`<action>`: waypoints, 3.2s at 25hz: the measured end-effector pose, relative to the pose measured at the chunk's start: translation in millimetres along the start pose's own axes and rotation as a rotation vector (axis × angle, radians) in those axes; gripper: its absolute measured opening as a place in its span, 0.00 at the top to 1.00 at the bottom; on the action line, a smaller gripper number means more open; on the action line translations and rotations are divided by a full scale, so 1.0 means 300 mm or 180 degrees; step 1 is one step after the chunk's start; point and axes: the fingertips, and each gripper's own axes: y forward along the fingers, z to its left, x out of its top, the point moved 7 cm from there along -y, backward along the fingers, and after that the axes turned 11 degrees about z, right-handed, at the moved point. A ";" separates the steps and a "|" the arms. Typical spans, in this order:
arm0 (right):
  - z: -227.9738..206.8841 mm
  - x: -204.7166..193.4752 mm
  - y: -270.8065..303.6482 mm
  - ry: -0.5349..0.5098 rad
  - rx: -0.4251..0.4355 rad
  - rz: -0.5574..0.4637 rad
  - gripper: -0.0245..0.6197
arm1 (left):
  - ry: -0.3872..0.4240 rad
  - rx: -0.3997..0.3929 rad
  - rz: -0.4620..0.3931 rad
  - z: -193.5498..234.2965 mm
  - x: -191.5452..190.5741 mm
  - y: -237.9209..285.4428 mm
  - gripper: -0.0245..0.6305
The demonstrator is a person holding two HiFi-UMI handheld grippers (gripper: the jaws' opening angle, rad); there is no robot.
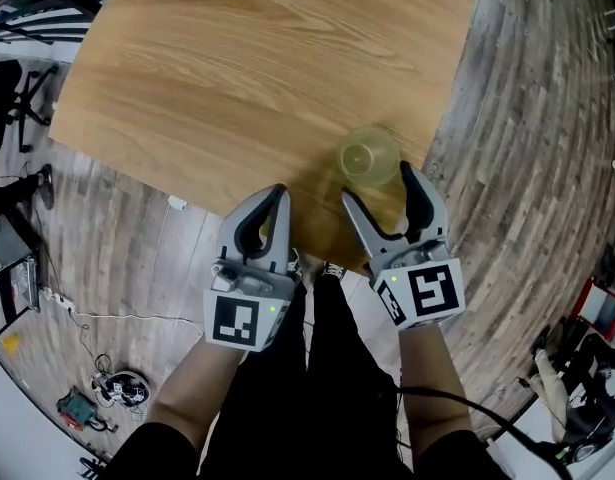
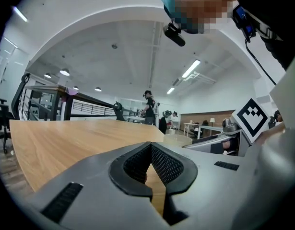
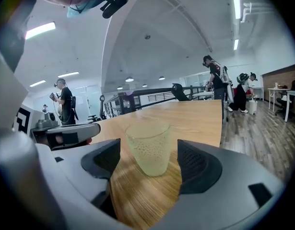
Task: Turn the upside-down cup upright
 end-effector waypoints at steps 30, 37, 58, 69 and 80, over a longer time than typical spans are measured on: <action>-0.011 0.179 -0.003 0.0259 0.0661 -0.0381 0.42 | 0.0790 -0.0603 0.0390 -0.083 -0.061 0.106 0.59; 0.081 0.230 -0.051 0.0194 0.1098 -0.0362 0.42 | 0.0811 -0.0772 0.0139 -0.098 -0.025 0.115 0.51; 0.076 0.183 -0.047 0.0876 0.1622 -0.0422 0.42 | 0.0852 -0.0824 -0.0194 -0.095 -0.047 0.052 0.56; 0.067 0.148 -0.035 0.1169 0.1766 -0.0405 0.42 | 0.1025 -0.0817 -0.0189 -0.092 -0.051 0.027 0.56; 0.013 0.118 -0.028 0.1131 0.1440 -0.0420 0.42 | 0.1112 -0.0780 -0.0011 -0.102 -0.069 0.041 0.56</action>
